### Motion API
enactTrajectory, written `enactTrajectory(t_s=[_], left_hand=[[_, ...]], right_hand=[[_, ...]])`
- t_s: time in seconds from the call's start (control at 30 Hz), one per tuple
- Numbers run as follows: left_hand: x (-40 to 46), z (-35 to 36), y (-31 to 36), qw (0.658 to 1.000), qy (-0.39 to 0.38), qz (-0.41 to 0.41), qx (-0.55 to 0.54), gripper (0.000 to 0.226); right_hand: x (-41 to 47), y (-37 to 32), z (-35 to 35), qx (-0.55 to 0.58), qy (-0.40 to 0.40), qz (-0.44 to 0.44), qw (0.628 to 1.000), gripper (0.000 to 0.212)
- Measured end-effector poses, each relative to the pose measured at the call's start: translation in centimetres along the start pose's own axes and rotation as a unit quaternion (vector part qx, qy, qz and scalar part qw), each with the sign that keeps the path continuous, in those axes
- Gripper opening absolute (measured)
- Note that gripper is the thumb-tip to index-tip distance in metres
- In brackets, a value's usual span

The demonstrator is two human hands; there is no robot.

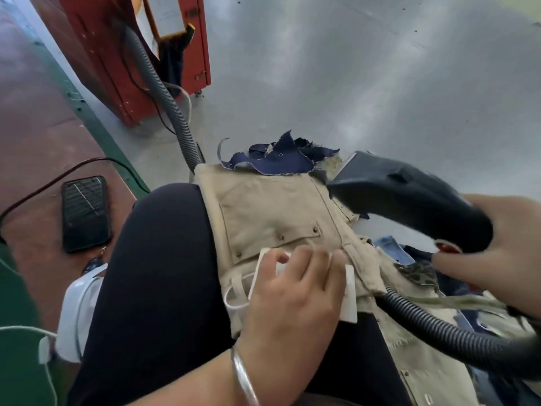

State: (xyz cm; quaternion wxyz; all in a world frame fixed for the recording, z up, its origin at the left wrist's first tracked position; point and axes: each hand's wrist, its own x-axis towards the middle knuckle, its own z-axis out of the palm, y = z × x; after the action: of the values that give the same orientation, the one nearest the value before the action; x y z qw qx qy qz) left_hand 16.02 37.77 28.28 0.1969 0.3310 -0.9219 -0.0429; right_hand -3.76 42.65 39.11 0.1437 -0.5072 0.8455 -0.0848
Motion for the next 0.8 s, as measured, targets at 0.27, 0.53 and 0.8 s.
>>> enactTrajectory(t_s=[0.27, 0.53, 0.8], left_hand=[[-1.1, 1.0, 0.8, 0.998, 0.055, 0.034, 0.016, 0.013], [-0.8, 0.6, 0.5, 0.998, 0.033, 0.043, -0.023, 0.018], [0.3, -3.2, -4.6, 0.994, -0.110, -0.024, 0.000, 0.043]], right_hand=[[1.1, -4.1, 2.3, -0.137, -0.089, 0.010, 0.986, 0.019], [8.5, -5.5, 2.7, -0.055, -0.026, 0.023, 0.998, 0.012], [4.5, 0.5, 0.3, 0.047, 0.016, 0.060, 0.997, 0.014]])
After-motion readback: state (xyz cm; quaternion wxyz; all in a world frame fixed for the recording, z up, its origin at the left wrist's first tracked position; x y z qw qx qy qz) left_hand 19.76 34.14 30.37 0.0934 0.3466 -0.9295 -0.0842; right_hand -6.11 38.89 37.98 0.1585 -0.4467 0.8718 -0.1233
